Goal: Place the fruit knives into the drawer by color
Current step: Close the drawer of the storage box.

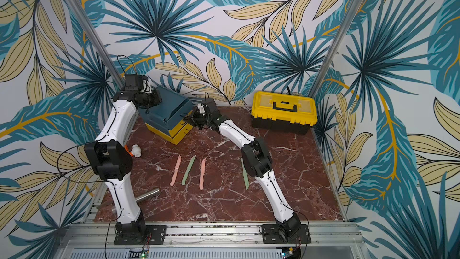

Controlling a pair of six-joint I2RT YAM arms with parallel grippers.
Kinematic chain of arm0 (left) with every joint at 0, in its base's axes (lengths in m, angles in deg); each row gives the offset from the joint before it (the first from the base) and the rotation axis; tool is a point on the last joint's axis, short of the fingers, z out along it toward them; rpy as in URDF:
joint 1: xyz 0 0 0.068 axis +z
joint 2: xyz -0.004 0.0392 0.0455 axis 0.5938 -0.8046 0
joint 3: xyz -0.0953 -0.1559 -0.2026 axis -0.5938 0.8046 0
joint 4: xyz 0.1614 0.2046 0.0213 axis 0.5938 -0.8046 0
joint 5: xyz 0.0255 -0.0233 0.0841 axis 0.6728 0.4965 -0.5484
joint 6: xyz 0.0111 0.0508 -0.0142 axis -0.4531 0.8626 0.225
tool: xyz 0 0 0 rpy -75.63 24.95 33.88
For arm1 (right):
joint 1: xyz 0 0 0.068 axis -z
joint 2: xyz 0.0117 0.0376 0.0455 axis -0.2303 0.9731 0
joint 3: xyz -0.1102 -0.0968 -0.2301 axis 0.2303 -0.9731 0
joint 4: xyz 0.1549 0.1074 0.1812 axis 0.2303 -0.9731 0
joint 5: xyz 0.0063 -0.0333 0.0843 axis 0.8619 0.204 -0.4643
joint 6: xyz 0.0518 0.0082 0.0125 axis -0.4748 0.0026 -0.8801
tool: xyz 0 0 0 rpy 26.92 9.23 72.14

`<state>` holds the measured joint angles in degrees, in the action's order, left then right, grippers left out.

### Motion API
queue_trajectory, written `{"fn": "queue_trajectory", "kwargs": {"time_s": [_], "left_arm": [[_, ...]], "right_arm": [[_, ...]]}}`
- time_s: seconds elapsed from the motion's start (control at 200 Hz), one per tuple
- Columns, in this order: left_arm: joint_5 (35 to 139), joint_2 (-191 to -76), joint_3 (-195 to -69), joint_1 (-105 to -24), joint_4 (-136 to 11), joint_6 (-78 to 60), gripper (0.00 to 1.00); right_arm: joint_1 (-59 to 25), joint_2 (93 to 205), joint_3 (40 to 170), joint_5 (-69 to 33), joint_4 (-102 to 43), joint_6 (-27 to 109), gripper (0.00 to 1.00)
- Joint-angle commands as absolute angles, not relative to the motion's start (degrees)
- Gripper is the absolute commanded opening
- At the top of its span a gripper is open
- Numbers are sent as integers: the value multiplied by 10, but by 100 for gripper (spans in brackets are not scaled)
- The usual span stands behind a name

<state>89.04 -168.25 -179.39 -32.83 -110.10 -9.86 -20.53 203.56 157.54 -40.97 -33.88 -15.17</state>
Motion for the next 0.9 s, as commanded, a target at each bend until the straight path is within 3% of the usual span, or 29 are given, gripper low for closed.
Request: {"fn": "queue_trajectory", "kwargs": {"time_s": [0.0, 0.165, 0.331, 0.576, 0.656, 0.721, 0.776, 0.891], "left_arm": [[893, -1688, -1764, -327, -1185, -95, 0], [892, -1678, -1753, -327, -1187, -93, 0], [889, -1673, -1748, -327, -1191, -91, 0], [890, -1668, -1744, -327, -1194, -89, 0], [889, -1667, -1741, -327, -1194, -88, 0], [889, -1666, -1739, -326, -1193, -88, 0], [889, -1666, -1738, -327, -1192, -89, 0], [891, -1667, -1738, -327, -1190, -92, 0]], "right_arm": [[-222, 2051, 1630, -422, -330, -157, 0], [-236, 2116, 1727, -424, -344, -178, 0], [-235, 2115, 1732, -432, -343, -174, 0], [-229, 1987, 1554, -411, -312, -113, 0], [-226, 1969, 1509, -412, -303, -114, 6], [-223, 1964, 1487, -412, -304, -113, 30], [-221, 1965, 1477, -411, -298, -114, 40], [-220, 1984, 1501, -403, -315, -111, 45]]}}
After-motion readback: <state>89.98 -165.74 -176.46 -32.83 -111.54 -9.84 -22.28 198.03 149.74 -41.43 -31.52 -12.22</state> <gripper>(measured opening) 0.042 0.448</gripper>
